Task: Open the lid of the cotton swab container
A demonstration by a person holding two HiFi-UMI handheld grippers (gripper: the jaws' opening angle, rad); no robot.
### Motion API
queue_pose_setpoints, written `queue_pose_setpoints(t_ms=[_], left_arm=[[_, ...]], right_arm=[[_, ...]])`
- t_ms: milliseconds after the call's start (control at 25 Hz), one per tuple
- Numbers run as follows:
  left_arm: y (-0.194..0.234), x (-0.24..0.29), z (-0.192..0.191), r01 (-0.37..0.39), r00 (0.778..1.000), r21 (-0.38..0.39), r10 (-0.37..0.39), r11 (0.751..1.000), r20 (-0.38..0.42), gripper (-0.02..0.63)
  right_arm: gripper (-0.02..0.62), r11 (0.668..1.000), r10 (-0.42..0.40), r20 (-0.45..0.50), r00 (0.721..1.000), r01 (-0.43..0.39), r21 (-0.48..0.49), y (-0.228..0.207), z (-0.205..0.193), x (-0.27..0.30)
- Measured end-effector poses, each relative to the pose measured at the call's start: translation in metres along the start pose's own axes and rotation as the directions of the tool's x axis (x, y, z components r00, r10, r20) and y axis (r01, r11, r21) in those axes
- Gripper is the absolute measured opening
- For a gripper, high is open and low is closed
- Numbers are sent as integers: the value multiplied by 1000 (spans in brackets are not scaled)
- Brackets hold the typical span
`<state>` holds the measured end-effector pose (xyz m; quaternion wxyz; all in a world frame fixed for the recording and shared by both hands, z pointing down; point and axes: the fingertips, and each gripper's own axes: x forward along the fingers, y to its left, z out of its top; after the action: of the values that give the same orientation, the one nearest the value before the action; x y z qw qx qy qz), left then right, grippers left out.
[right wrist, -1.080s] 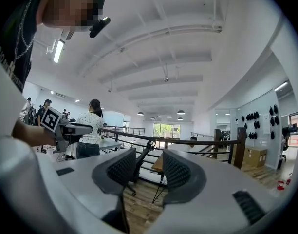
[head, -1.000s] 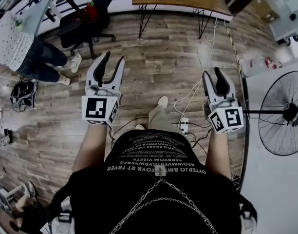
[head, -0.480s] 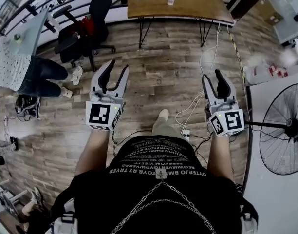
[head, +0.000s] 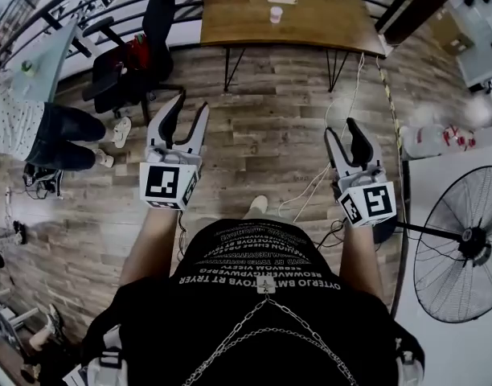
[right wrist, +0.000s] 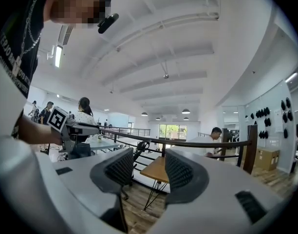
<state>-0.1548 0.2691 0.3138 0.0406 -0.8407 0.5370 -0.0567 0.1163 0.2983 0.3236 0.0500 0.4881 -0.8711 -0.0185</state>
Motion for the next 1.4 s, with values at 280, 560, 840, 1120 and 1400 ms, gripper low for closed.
queue_pose_setpoints(t_ms=[280,560,840,1120,1400], left_arm=[[-31,40,8,128,992,163,-123,978,-41,176],[-24,59,-5,190,978,182,-171,965,-116,178],[-4,72,5,2,1000,72,-1,997,-10,178],[-5,95,-1,19,1000,80,-17,997,-18,178],[25,134,-9,41,999,112,-39,993,-24,178]], right_arm=[[190,997,66,-8,998,-66,-35,-30,2,18],[190,998,56,-3,998,-56,-32,-53,-1,17],[192,998,58,3,998,-58,15,-62,-9,39],[192,996,76,6,997,-76,35,-67,-17,80],[192,996,81,-8,997,-80,30,-77,-17,130]])
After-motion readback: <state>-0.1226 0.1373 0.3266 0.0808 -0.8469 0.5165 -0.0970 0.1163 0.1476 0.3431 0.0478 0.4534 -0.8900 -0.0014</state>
